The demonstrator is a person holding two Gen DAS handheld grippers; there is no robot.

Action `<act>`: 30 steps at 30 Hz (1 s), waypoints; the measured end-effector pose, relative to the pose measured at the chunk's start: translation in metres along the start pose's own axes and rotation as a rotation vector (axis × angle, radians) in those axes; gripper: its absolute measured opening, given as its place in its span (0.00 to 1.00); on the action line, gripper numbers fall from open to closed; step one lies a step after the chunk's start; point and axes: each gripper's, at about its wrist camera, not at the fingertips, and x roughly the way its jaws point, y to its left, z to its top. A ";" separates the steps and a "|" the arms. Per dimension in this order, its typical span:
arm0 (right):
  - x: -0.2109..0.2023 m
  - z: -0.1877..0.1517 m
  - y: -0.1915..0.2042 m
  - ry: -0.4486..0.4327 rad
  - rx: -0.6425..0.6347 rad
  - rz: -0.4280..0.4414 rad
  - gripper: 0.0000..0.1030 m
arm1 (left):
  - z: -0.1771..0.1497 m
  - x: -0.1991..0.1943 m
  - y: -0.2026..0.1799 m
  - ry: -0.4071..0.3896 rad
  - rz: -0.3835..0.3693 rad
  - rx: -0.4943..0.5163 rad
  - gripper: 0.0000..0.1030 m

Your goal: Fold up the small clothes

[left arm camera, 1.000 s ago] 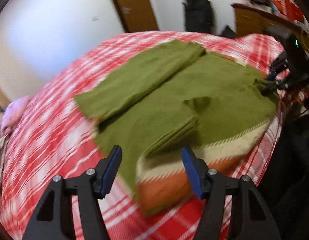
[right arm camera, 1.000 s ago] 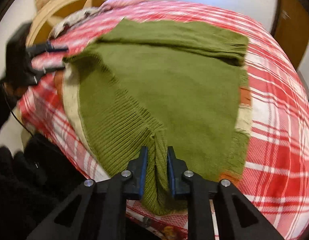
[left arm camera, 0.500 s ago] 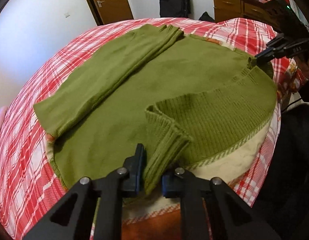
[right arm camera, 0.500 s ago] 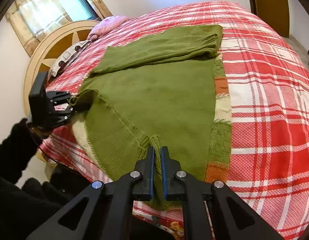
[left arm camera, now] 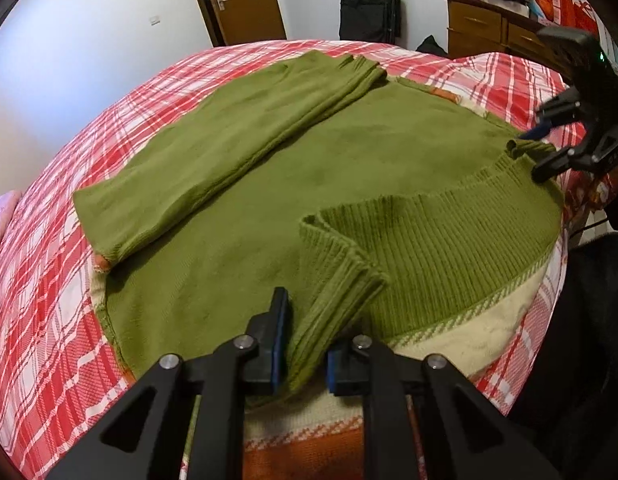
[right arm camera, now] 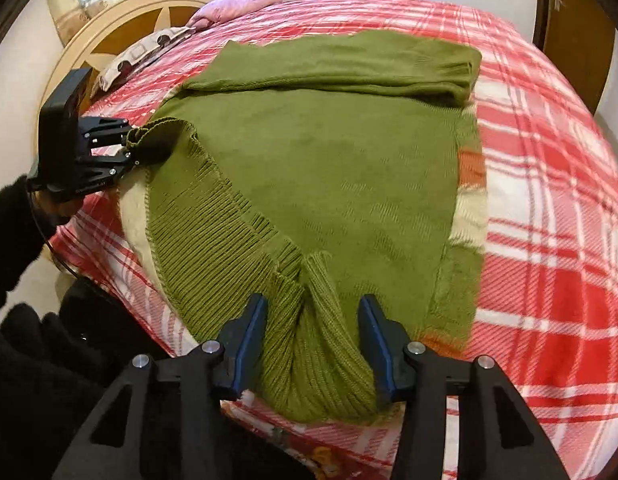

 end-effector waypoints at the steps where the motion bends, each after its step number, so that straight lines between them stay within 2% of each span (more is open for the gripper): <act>1: -0.001 -0.001 -0.001 -0.007 0.010 0.014 0.48 | 0.001 0.000 0.001 0.001 -0.002 -0.003 0.17; 4: -0.017 0.001 -0.018 -0.065 0.105 0.073 0.48 | 0.001 0.000 0.000 0.002 -0.003 -0.006 0.17; 9: -0.024 0.001 -0.018 -0.067 0.073 0.023 0.48 | 0.000 0.000 0.000 0.002 -0.003 -0.007 0.17; 12: -0.012 -0.001 -0.009 -0.014 0.015 0.005 0.36 | 0.001 0.001 0.000 0.002 -0.001 -0.008 0.17; 13: -0.006 -0.002 -0.005 0.006 -0.016 -0.019 0.25 | 0.001 0.001 -0.001 0.002 0.000 -0.007 0.17; 14: -0.002 -0.002 -0.002 0.021 -0.042 -0.048 0.20 | 0.001 0.001 -0.001 0.003 0.003 -0.006 0.17; 19: 0.010 0.003 0.010 0.020 -0.085 -0.103 0.19 | 0.002 0.001 -0.004 0.003 0.015 0.008 0.17; 20: 0.010 0.003 0.011 0.021 -0.086 -0.105 0.10 | 0.002 0.002 -0.006 0.002 0.021 0.009 0.19; 21: 0.008 0.004 0.012 0.026 -0.069 -0.081 0.06 | 0.003 0.002 -0.007 0.000 0.027 0.006 0.19; 23: 0.005 0.004 0.012 0.024 -0.060 -0.085 0.05 | 0.004 0.003 -0.008 -0.008 0.033 -0.001 0.19; 25: -0.003 0.004 0.008 0.010 -0.022 -0.053 0.04 | 0.003 0.003 -0.008 -0.017 0.038 -0.019 0.17; 28: -0.021 0.008 -0.004 -0.048 0.069 0.015 0.04 | 0.002 -0.003 -0.003 -0.035 0.001 -0.096 0.10; 30: -0.033 0.014 -0.011 -0.098 0.121 0.051 0.04 | 0.002 -0.011 0.002 -0.062 -0.014 -0.148 0.08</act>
